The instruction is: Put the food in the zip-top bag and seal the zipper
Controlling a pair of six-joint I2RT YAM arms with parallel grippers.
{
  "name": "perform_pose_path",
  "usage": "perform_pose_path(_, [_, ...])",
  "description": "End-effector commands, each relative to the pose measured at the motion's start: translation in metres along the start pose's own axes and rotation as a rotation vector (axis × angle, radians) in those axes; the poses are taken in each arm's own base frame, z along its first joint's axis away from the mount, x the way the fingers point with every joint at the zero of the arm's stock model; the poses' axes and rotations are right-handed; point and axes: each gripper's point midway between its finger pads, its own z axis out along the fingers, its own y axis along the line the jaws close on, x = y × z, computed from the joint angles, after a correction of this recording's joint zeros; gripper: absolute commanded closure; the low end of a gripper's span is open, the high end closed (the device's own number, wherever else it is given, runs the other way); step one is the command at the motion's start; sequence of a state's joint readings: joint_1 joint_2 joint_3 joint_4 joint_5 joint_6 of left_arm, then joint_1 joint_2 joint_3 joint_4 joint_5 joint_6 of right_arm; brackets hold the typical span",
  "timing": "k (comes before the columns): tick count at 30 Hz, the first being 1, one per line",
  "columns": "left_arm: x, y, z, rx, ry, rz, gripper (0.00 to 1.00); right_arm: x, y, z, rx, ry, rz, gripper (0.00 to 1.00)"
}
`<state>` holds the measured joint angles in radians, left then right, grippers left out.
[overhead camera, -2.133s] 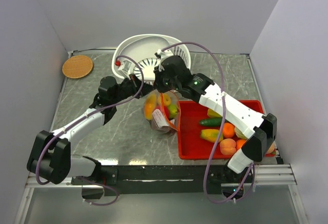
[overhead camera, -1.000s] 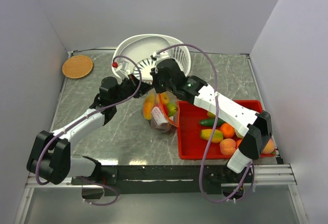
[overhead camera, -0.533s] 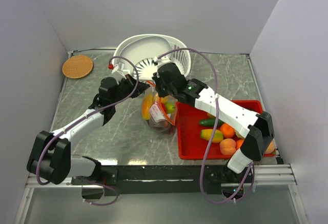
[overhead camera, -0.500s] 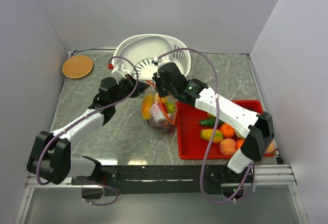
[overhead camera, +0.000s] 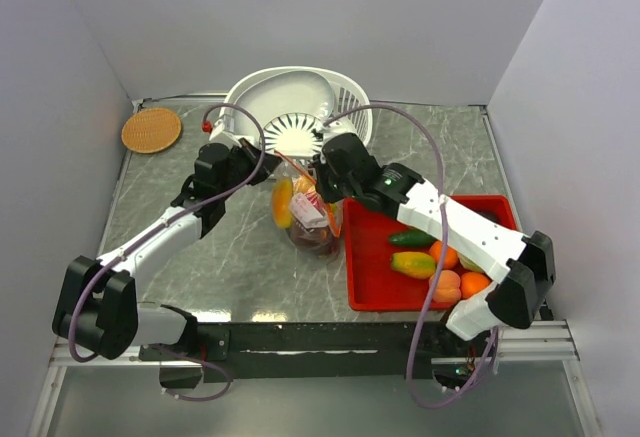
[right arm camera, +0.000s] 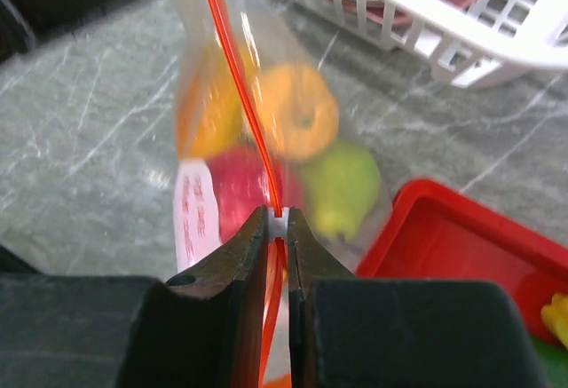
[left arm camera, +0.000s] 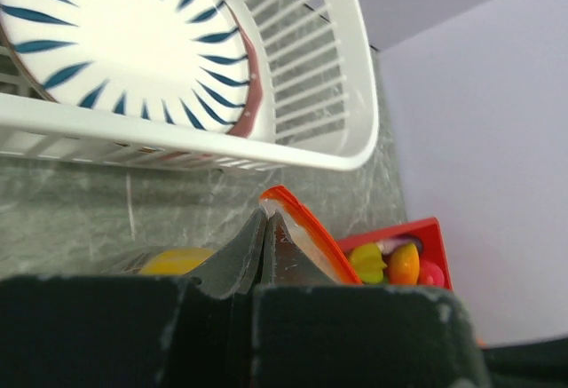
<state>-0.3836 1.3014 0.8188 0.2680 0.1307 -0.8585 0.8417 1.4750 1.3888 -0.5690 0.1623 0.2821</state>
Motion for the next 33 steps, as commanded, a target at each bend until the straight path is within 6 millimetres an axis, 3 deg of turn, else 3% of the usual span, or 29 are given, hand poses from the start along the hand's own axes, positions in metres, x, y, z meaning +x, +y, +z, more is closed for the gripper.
perform_pose_path(1, [-0.063,0.019,0.003,-0.152,-0.218,0.018,0.99,0.023,-0.012,-0.037,0.005,0.06,0.039,0.95])
perform_pose_path(9, [-0.073,0.038,-0.012,-0.285,-0.259,0.004,0.99,0.039,-0.018,-0.065,-0.007,0.071,0.06,0.93])
perform_pose_path(14, [-0.089,0.043,-0.031,-0.361,-0.307,0.009,0.99,0.042,-0.02,-0.075,-0.016,0.071,0.066,0.93])
perform_pose_path(15, [-0.084,0.048,-0.035,-0.391,-0.283,0.019,0.99,0.043,-0.019,-0.076,-0.024,0.072,0.066,0.93])
perform_pose_path(22, [-0.107,0.03,-0.057,-0.427,-0.298,0.07,0.99,0.043,-0.001,-0.077,-0.119,0.093,0.07,0.92])
perform_pose_path(23, [-0.114,0.019,-0.057,-0.402,-0.295,0.085,0.99,0.039,0.003,-0.075,-0.135,0.08,0.074,0.9])
perform_pose_path(28, [-0.103,0.018,-0.043,-0.42,-0.155,0.175,0.98,0.033,0.013,-0.057,-0.155,0.081,0.098,0.82])
perform_pose_path(29, [-0.099,0.021,-0.042,-0.429,-0.128,0.182,0.96,0.033,0.012,-0.049,-0.138,0.086,0.101,0.75])
perform_pose_path(31, [-0.09,0.027,-0.037,-0.442,-0.084,0.2,0.79,0.026,0.01,-0.042,-0.117,0.062,0.118,0.64])
perform_pose_path(32, [-0.091,0.029,-0.039,-0.452,-0.081,0.205,0.67,0.024,0.007,-0.038,-0.096,0.055,0.123,0.51])
perform_pose_path(33, [-0.09,0.031,-0.042,-0.467,-0.073,0.216,0.35,0.02,0.006,-0.036,-0.089,0.048,0.13,0.43])
